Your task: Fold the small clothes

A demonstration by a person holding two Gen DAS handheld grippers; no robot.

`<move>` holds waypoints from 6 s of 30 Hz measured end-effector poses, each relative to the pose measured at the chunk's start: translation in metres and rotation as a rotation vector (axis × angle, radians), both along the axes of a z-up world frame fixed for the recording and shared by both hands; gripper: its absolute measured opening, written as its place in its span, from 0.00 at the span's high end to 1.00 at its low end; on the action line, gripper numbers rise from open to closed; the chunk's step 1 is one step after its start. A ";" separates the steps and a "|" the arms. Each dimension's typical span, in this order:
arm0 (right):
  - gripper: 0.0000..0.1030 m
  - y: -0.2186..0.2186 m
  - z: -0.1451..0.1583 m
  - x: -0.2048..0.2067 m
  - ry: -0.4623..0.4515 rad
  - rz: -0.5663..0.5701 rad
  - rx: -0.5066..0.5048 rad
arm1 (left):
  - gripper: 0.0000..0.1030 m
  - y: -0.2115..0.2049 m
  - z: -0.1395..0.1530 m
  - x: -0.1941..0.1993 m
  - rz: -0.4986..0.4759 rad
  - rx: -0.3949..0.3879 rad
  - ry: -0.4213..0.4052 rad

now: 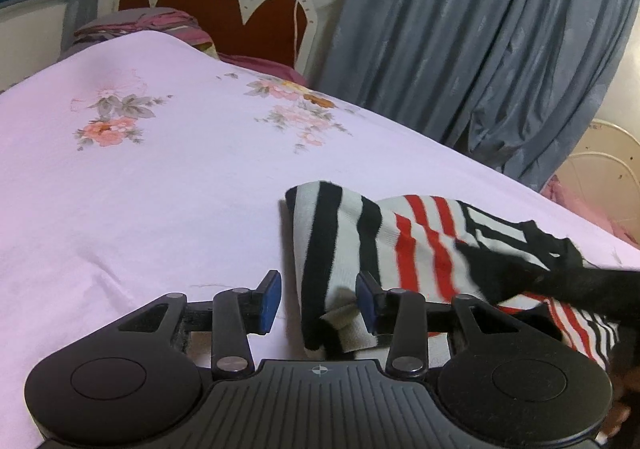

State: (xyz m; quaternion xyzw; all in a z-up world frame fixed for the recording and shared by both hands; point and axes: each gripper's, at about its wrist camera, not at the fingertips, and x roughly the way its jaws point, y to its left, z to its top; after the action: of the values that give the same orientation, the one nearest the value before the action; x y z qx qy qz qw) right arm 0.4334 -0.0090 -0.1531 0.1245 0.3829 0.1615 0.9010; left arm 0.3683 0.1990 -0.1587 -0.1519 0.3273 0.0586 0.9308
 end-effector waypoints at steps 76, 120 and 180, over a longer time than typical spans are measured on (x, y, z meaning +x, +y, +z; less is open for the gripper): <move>0.96 -0.207 -0.014 -0.038 -0.038 -0.355 -0.334 | 0.54 -0.089 -0.039 0.153 -0.018 -0.070 0.021; 0.71 -0.155 0.011 -0.081 -0.063 -0.142 -0.309 | 0.38 -0.208 0.007 0.050 -0.355 0.191 0.041; 0.70 -0.101 -0.004 -0.316 0.041 -0.062 -0.425 | 0.38 -0.183 -0.013 -0.199 -0.467 0.174 0.137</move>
State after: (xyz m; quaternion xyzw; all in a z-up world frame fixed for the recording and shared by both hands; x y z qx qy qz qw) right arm 0.1178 -0.1104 -0.1575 -0.0536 0.4224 0.0468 0.9036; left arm 0.1697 0.0157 -0.1713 0.0125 0.4093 -0.1198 0.9044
